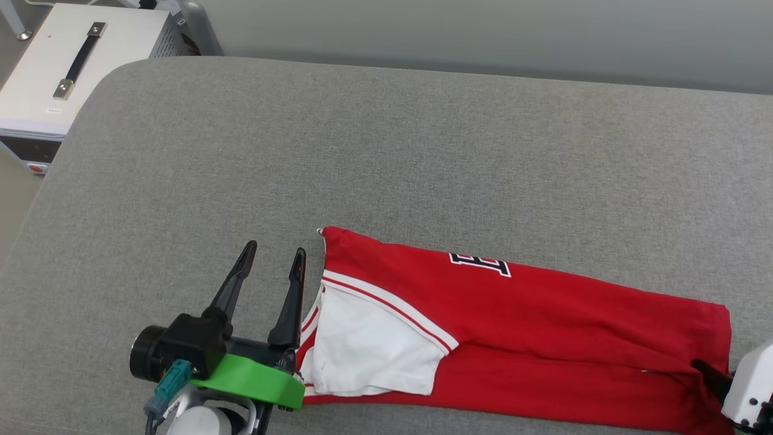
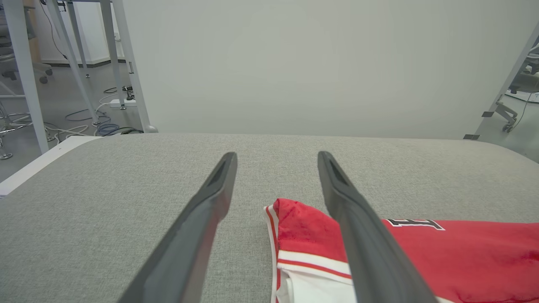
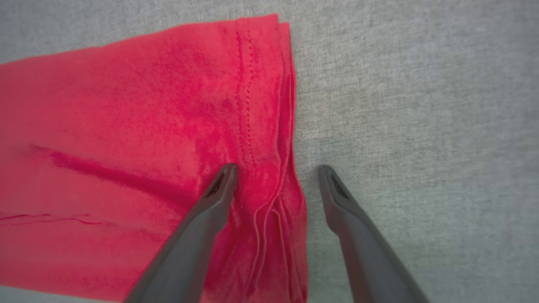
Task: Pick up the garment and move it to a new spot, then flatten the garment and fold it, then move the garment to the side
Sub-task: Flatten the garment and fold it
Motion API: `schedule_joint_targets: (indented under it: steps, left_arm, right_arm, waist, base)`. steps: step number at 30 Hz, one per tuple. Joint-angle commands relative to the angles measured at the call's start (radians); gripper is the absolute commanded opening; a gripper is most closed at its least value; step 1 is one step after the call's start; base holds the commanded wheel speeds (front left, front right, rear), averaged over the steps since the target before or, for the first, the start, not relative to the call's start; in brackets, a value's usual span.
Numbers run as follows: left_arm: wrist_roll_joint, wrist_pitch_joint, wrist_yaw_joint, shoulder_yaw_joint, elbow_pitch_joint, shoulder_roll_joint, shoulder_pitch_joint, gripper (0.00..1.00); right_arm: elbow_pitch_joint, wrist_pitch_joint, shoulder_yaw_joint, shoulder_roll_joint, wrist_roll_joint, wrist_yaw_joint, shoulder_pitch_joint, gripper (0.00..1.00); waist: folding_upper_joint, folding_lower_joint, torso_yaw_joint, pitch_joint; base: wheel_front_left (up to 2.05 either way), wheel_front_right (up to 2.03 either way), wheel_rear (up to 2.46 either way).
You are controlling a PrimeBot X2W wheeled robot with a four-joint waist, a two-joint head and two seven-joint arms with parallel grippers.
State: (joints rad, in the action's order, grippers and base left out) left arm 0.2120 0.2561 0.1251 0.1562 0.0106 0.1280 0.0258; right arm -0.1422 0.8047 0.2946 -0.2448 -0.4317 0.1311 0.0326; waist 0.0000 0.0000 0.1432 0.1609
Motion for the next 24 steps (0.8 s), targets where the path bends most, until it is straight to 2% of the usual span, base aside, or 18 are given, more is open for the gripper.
schedule_joint_targets:
  steps: [1, 7, 13, 14, 15, 16, 17, 24]
  left_arm:
    - [0.007, 0.006, 0.005, 0.000, -0.002, 0.005, 0.022, 1.00]
    - [0.014, 0.006, 0.005, 0.003, -0.010, 0.012, 0.023, 1.00]
    - [0.022, 0.006, 0.005, 0.000, -0.010, 0.015, 0.023, 1.00]
    - [0.022, 0.006, 0.005, 0.000, -0.009, 0.016, 0.023, 1.00]
    - [0.022, 0.006, 0.005, 0.000, -0.009, 0.017, 0.024, 1.00]
    - [0.022, 0.006, 0.005, 0.000, -0.009, 0.018, 0.024, 1.00]
    - [0.022, 0.006, 0.005, 0.001, -0.010, 0.019, 0.024, 1.00]
    - [0.027, 0.006, 0.005, 0.005, -0.015, 0.023, 0.021, 1.00]
  right_arm:
    - [-0.024, -0.001, -0.026, 0.024, -0.016, 0.000, 0.007, 1.00]
    - [-0.035, 0.005, -0.092, 0.050, -0.063, 0.000, 0.005, 1.00]
    - [-0.053, -0.015, -0.120, 0.035, -0.054, 0.000, 0.002, 1.00]
    - [-0.058, -0.018, -0.120, 0.034, -0.054, 0.000, 0.002, 0.87]
    - [-0.064, -0.022, -0.122, 0.032, -0.055, 0.000, 0.003, 0.51]
    - [-0.069, -0.024, -0.123, 0.030, -0.056, 0.000, 0.004, 0.32]
    - [-0.075, -0.028, -0.125, 0.028, -0.057, 0.000, 0.006, 0.00]
    - [-0.099, -0.084, -0.122, 0.008, -0.051, 0.000, 0.013, 0.00]
  waist:
    - [0.0000, 0.0000, 0.000, 0.000]
    - [0.0000, 0.0000, -0.003, -0.010]
    - [0.0000, 0.0000, -0.005, -0.016]
    - [0.0000, 0.0000, -0.006, -0.015]
    - [0.0000, 0.0000, -0.007, -0.014]
    - [0.0000, 0.0000, -0.007, -0.013]
    - [0.0000, 0.0000, -0.007, -0.013]
    - [0.0000, 0.0000, -0.012, -0.020]
  base:
    - [0.00, 0.00, 0.00]
    - [0.00, 0.00, 0.00]
    - [0.00, 0.00, 0.00]
    - [0.00, 0.00, 0.00]
    - [0.00, 0.00, 0.00]
    - [0.00, 0.00, 0.00]
    - [0.00, 0.00, 0.00]
    - [0.00, 0.00, 0.00]
